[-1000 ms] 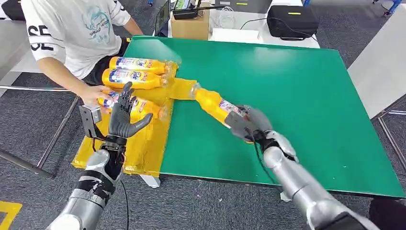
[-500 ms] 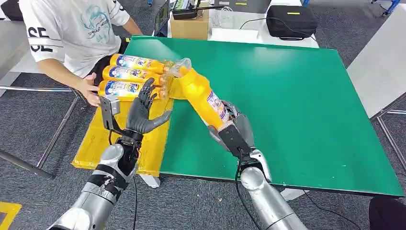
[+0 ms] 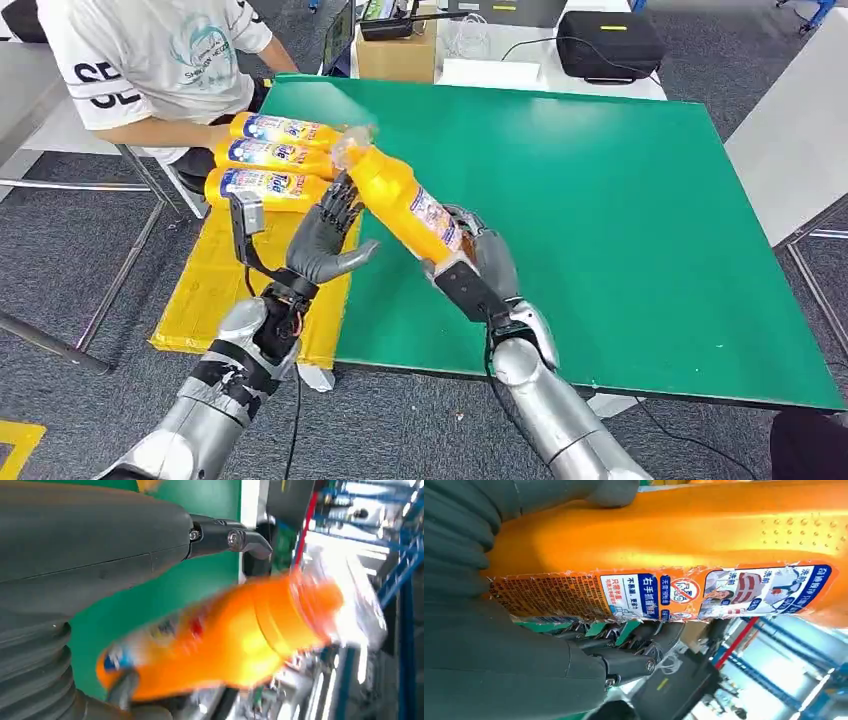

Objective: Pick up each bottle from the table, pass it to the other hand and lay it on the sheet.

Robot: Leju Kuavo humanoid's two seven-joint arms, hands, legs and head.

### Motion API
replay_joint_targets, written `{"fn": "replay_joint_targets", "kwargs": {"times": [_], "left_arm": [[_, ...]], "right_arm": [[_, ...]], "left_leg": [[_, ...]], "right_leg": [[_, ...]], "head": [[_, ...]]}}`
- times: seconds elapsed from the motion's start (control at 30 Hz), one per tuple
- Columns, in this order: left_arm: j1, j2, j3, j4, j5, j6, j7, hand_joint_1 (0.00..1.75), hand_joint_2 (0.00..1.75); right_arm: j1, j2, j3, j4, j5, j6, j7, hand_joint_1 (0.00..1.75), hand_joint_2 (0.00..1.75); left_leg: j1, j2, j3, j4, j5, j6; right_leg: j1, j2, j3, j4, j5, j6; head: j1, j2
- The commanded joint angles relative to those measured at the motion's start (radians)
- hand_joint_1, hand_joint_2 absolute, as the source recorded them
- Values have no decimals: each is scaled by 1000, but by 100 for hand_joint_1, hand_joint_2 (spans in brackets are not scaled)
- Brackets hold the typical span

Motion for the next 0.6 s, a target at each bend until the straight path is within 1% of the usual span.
{"fn": "replay_joint_targets", "kwargs": {"times": [0.03,0.1,0.13,0.17,0.23,0.27,0.3,0.33,0.4,0.43,0.47,0.5,0.57,0.6], "left_arm": [[-55,28,-92,-10,46,-22,41,0,175],[-61,26,-95,-4,46,-18,43,0,175],[-61,26,-95,-4,46,-18,43,0,175],[-61,26,-95,-4,46,-18,43,0,175],[-62,27,-96,-1,44,-16,44,0,175],[-67,25,-95,8,44,-11,43,0,175],[-69,24,-95,12,44,-6,43,0,175],[-72,24,-96,17,44,-1,46,0,175],[-73,22,-96,21,44,4,47,0,175],[-81,20,-98,37,45,10,57,0,175],[-85,18,-98,48,45,16,60,0,175],[-91,14,-97,62,44,30,60,0,175],[-103,10,-96,84,47,39,65,0,175],[-107,9,-95,89,48,40,62,0,175]], "right_arm": [[-129,11,148,200,141,-14,15,175,175],[-131,15,160,203,157,-15,17,175,175],[-131,15,160,203,157,-15,17,175,175],[-131,15,160,203,157,-15,17,175,175],[-130,17,164,203,160,-14,18,175,175],[-130,18,173,201,169,-13,20,175,175],[-130,18,179,200,181,-20,27,175,175],[-128,22,183,197,172,1,27,175,175],[-126,26,187,192,173,-1,27,175,175],[-126,26,193,189,170,12,26,175,175],[-124,29,197,185,168,16,24,175,175],[-121,31,198,179,158,20,19,175,175],[-121,36,205,175,159,13,19,175,175],[-123,39,205,177,155,18,21,175,175]], "left_leg": [[1,4,7,1,-3,-2],[1,4,10,1,-5,-2],[1,2,6,0,-3,-1],[1,2,8,1,-4,-2],[1,2,8,1,-4,-1],[1,2,5,0,-2,-1],[1,2,7,1,-4,-1],[1,2,8,1,-4,-1],[1,1,6,1,-3,-1],[1,2,10,1,-5,-2],[1,1,6,1,-3,-1],[1,2,7,1,-4,-2],[0,1,3,0,-1,-1],[1,1,6,0,-2,-1]], "right_leg": [[1,3,6,1,-2,-2],[2,2,9,2,-5,-3],[1,1,5,1,-3,-2],[1,0,8,1,-4,-2],[1,1,7,1,-4,-2],[1,1,4,0,-2,-1],[1,1,6,1,-3,-2],[1,1,8,1,-4,-2],[1,0,6,1,-3,-2],[1,0,9,2,-5,-3],[1,0,6,1,-3,-2],[1,1,7,1,-3,-2],[1,0,2,0,-1,-1],[1,-1,5,0,-3,-2]], "head": [[0,0],[-1,0],[0,0],[-1,0],[0,0],[0,0],[-1,0],[0,0],[0,0],[0,0],[-1,0],[0,0],[0,0],[0,0]]}}
